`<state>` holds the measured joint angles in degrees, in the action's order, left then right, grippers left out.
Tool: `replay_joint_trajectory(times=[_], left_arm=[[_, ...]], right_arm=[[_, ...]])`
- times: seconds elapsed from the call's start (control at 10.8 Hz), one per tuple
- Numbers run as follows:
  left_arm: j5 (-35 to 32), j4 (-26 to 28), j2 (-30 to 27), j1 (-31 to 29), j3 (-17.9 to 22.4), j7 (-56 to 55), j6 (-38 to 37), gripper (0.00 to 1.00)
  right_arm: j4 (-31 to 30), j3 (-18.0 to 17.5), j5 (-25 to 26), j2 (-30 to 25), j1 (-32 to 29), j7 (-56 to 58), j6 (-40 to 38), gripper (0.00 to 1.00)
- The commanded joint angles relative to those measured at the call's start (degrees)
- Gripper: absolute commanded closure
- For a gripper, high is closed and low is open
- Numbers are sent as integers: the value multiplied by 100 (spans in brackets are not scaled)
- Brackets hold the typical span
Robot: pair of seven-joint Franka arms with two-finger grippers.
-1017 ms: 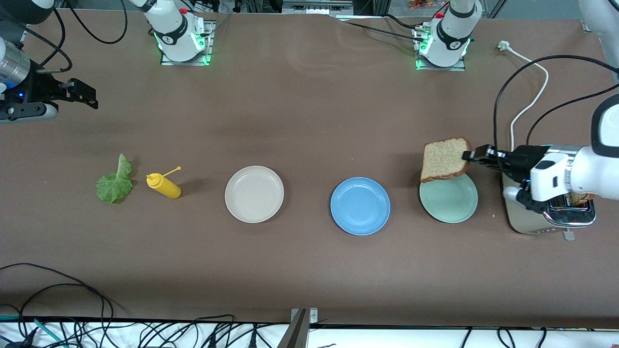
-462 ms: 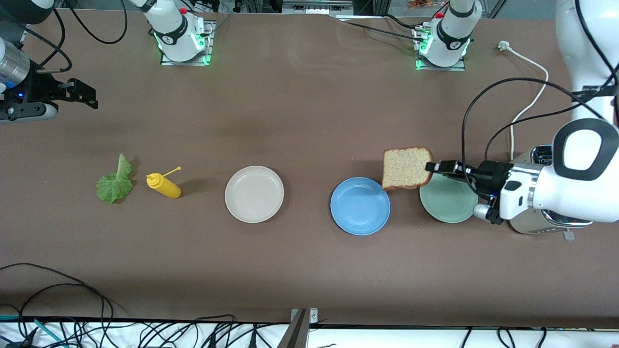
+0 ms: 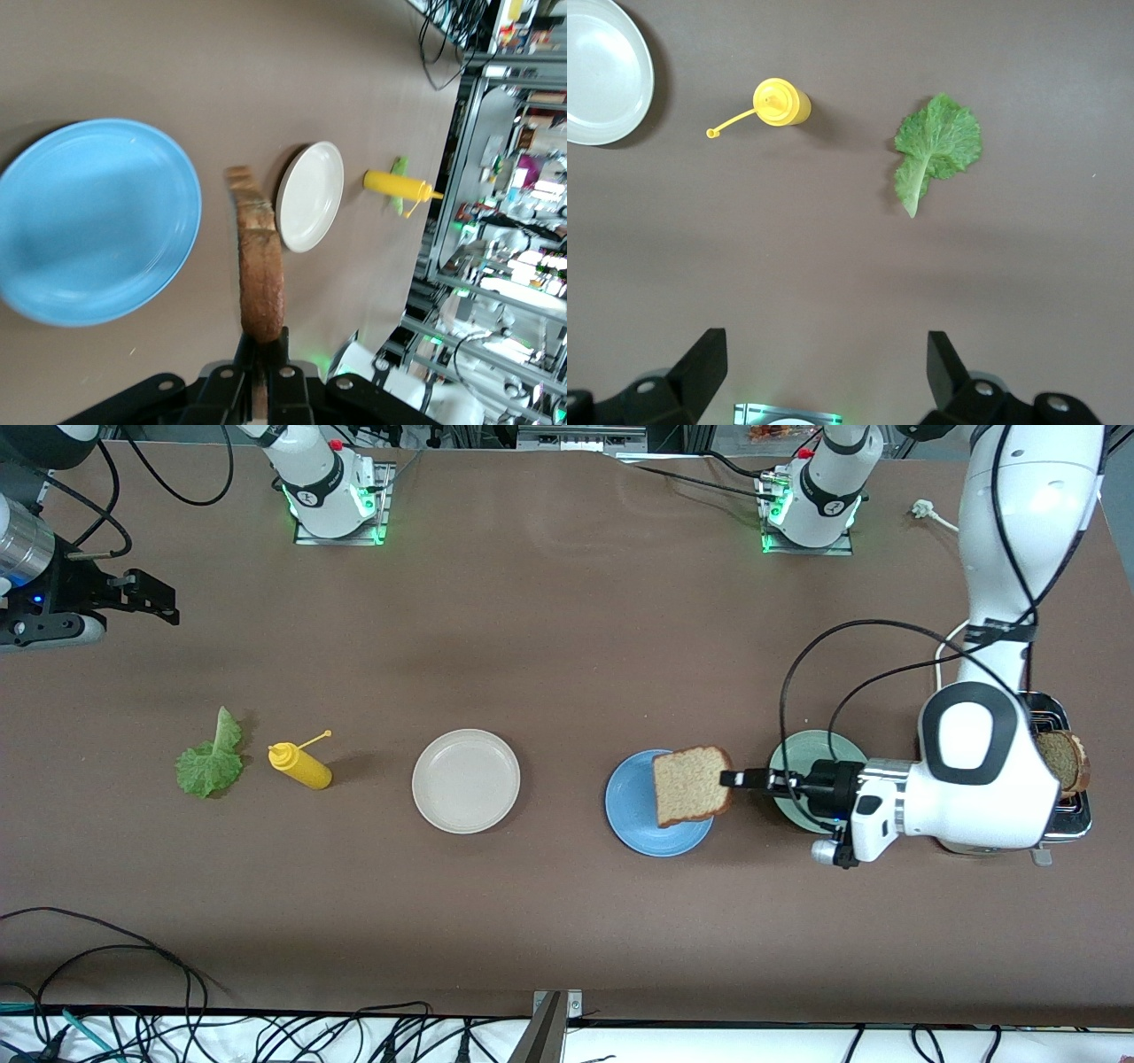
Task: Make sandwich in blue plate with both arms
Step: 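Carry the bread slice over the blue plate and lower it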
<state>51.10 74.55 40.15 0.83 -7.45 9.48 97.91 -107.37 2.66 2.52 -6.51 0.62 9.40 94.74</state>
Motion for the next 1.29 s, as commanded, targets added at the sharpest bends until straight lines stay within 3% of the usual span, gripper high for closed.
replay_joint_trajectory(times=[0.0,0.18,1.2], left_arm=[[419,200,88,286,42,28,719,100],[427,200,264,426,33,54,1089,100],[322,850,441,480,51,493,1099,100]], right_arm=[[128,33,-76,36,8,80,-122,0],[128,33,-76,36,8,80,-122,0],[119,33,-76,27,8,80,-131,0]])
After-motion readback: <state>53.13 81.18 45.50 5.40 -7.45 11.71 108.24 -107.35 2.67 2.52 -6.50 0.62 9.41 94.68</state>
